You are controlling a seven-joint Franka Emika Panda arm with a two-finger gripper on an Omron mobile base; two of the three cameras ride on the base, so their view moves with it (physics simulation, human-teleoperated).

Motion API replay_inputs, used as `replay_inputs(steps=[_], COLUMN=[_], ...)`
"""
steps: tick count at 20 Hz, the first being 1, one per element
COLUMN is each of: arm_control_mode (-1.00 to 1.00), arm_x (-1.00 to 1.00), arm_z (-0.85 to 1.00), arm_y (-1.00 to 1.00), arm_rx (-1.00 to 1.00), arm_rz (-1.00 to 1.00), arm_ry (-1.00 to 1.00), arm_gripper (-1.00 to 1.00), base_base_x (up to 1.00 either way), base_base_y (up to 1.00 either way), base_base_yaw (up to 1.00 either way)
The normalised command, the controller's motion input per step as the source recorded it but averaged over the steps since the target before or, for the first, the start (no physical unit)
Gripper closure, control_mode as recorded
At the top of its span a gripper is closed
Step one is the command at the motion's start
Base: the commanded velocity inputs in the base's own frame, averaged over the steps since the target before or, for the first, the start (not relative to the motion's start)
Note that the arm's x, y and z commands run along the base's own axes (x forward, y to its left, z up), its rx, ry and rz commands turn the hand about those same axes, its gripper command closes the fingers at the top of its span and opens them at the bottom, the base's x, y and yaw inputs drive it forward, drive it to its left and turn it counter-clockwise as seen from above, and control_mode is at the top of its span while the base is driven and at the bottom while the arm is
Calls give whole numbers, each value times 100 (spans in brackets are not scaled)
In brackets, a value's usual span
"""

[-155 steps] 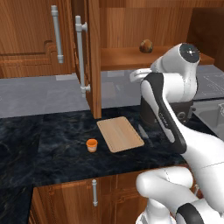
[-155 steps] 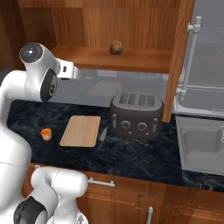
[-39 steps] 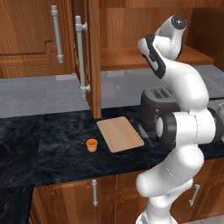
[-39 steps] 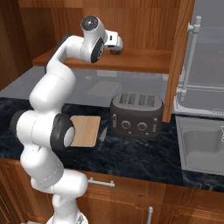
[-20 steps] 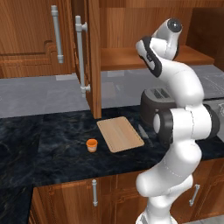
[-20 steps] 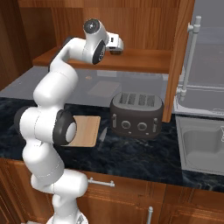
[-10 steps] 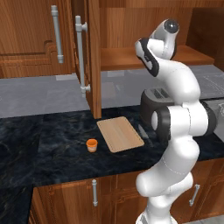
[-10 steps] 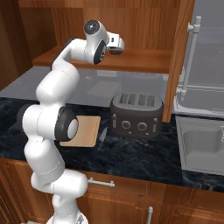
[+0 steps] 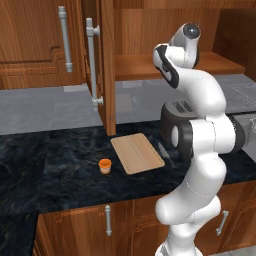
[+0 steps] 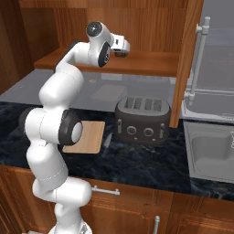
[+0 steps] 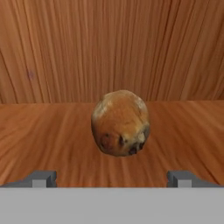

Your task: Pick the bread, place it on the cutting board, pick the jam, place it on the counter, and close the cabinet.

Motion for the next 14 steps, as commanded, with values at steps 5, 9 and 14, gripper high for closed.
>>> replay_inputs(steps=[5, 9, 14], arm_control_mode=[-100, -100, -100], arm_x=[10, 12, 9], arm_z=[0, 0, 0], arm_y=[0, 0, 0], arm_rx=[0, 0, 0], arm_rz=[-3, -3, -1], arm_ry=[0, 0, 0], arm_gripper=[-100, -100, -100], base_base_x=[0, 0, 0], base_base_y=[0, 0, 0], base_base_yaw=[0, 0, 0])
